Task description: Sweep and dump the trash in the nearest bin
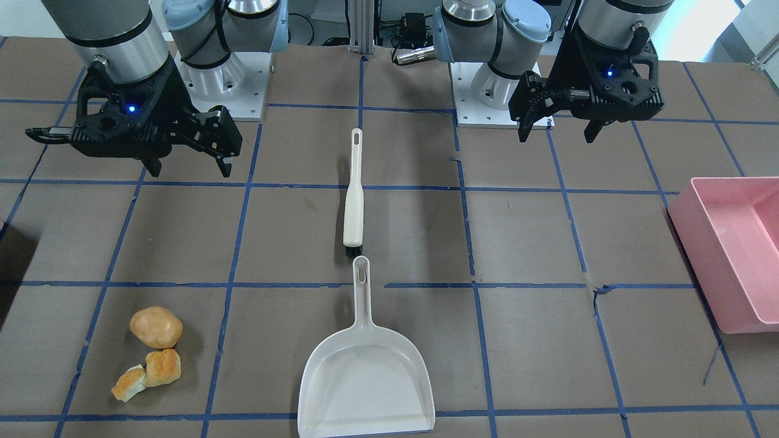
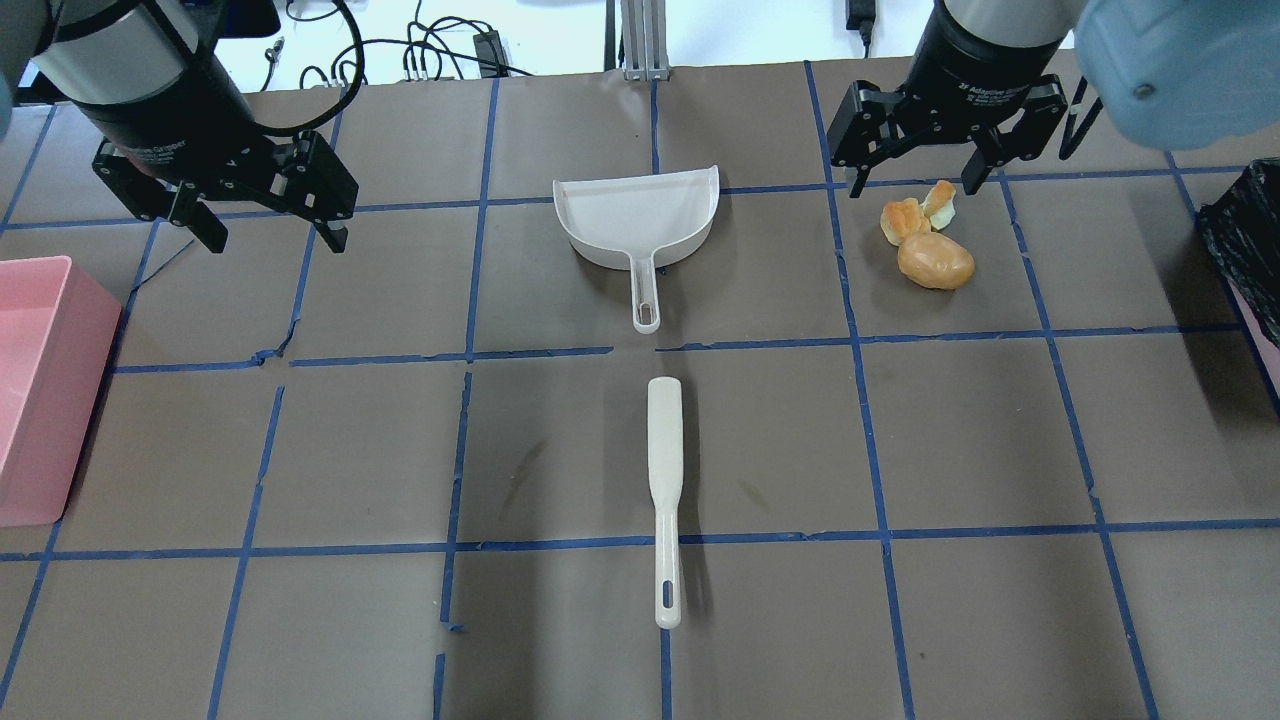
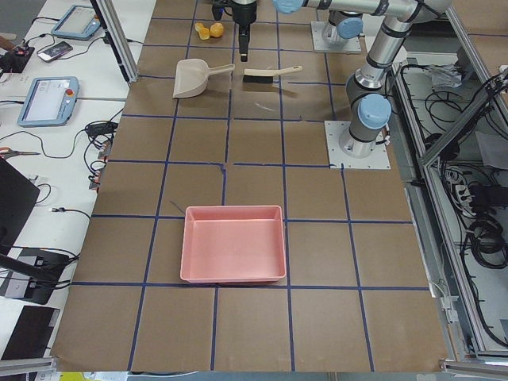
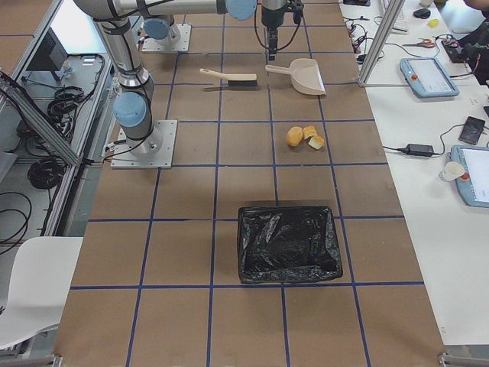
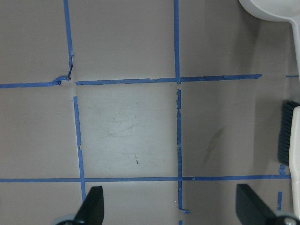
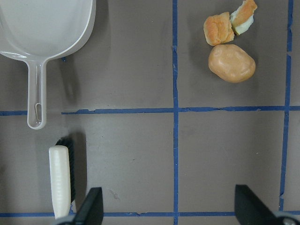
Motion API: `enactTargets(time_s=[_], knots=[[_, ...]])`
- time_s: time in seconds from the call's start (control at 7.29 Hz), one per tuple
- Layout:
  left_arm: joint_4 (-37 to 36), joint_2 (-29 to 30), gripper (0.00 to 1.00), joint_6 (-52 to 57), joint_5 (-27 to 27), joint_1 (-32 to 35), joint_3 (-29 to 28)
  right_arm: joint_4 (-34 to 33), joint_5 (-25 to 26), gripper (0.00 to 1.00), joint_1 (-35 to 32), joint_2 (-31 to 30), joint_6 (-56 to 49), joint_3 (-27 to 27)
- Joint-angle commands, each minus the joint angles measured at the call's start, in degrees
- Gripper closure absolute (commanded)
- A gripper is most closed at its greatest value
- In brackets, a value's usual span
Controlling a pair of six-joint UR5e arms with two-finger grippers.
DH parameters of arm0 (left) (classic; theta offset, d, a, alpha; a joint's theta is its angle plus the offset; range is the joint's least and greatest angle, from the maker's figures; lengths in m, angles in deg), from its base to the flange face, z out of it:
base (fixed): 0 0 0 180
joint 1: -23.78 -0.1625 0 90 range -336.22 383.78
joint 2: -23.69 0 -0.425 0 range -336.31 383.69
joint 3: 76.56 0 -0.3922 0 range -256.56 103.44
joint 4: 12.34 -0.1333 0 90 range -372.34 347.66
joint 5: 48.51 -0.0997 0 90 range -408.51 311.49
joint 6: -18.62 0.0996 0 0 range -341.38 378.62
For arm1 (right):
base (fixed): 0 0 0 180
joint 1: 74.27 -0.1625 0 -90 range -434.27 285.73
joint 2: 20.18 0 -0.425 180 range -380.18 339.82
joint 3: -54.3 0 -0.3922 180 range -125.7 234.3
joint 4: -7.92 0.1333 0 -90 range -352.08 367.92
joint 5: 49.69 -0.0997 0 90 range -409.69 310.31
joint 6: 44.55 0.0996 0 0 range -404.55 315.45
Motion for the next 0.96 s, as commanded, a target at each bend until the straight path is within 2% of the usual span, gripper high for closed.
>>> enactTargets(time_s=[0.0, 0.82], knots=[[0.0, 0.0, 0.00, 0.0, 0.0, 0.0, 0.1, 0.0, 0.0, 0.00, 0.0, 0.0, 0.0, 0.0], [0.0, -0.5, 0.00, -0.9, 0.3, 0.8, 1.6, -0.1, -0.3, 0.00, 0.0, 0.0, 0.0, 0.0]])
